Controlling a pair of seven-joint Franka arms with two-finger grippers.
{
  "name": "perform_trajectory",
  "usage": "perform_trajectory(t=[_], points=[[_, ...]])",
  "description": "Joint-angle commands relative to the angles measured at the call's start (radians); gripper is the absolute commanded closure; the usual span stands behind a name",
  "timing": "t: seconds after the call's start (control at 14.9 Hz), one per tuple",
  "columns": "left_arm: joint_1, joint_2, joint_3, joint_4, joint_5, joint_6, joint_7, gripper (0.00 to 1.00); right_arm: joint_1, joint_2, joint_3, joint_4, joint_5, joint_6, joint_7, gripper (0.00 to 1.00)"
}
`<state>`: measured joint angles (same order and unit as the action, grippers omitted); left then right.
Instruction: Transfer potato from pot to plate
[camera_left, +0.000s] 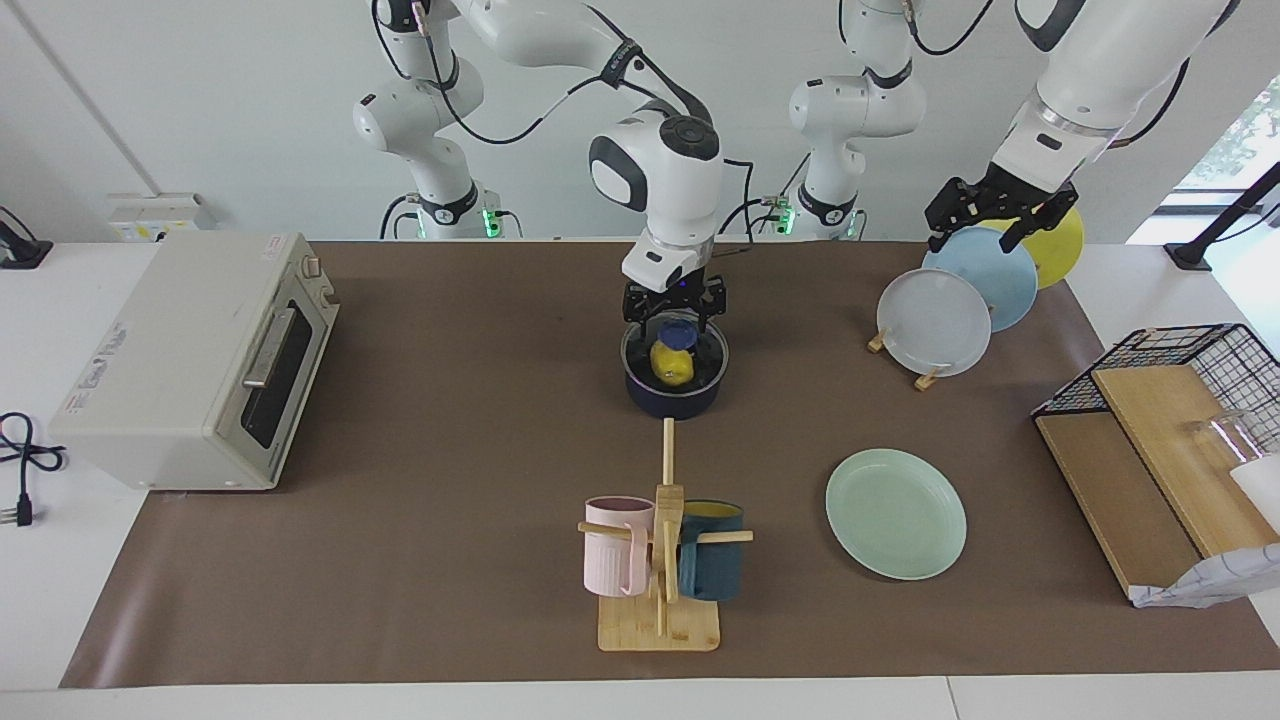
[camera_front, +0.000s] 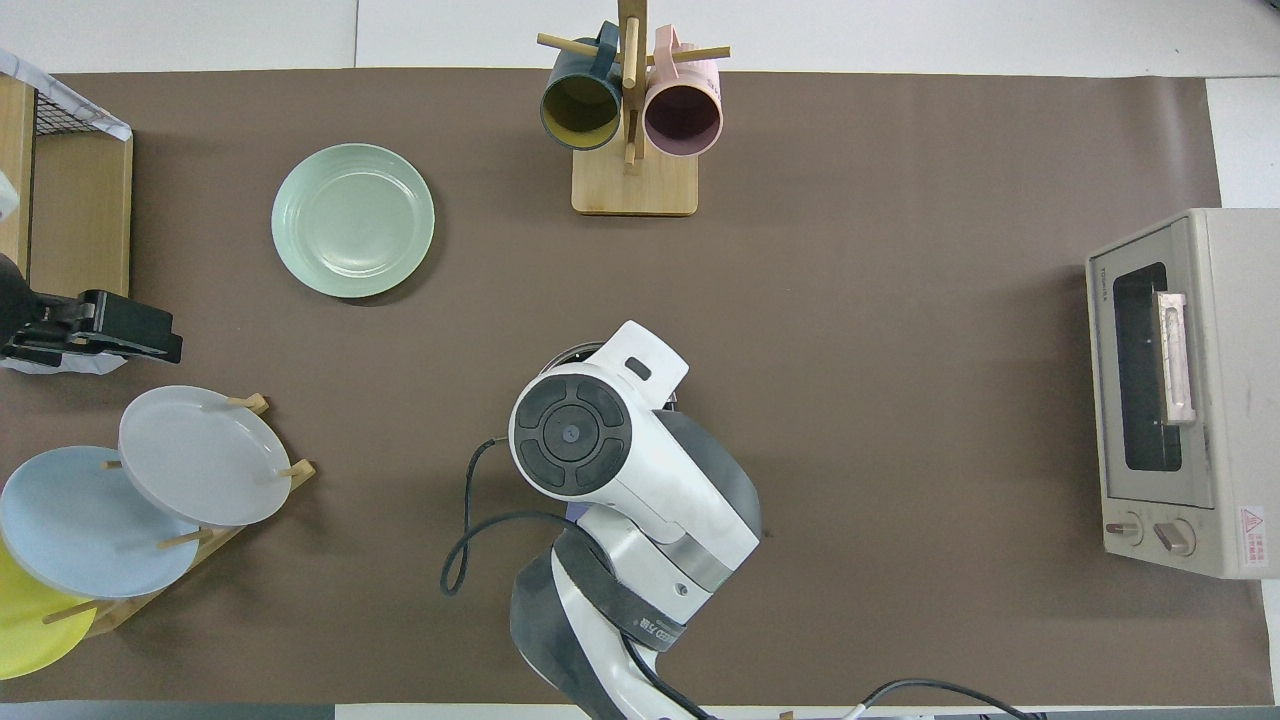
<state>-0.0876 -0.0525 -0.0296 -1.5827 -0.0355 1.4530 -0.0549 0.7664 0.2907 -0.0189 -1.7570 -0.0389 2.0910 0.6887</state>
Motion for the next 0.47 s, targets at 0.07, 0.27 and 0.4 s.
perform_trajectory(t=[0.07, 0.27, 0.4], points=[[-0.006, -0.013, 0.008, -0.005, -0.006, -0.003, -0.008, 0.00, -0.003, -0.031, 0.000, -0.039, -0.015, 0.032, 0.011, 0.00], [-0.006, -0.013, 0.010, -0.005, -0.006, -0.007, -0.008, 0.00, -0.003, -0.031, 0.000, -0.041, -0.015, 0.035, 0.003, 0.05], [-0.006, -0.013, 0.008, -0.005, -0.006, -0.006, -0.008, 0.00, -0.001, -0.030, 0.000, -0.042, -0.015, 0.044, 0.006, 0.05]])
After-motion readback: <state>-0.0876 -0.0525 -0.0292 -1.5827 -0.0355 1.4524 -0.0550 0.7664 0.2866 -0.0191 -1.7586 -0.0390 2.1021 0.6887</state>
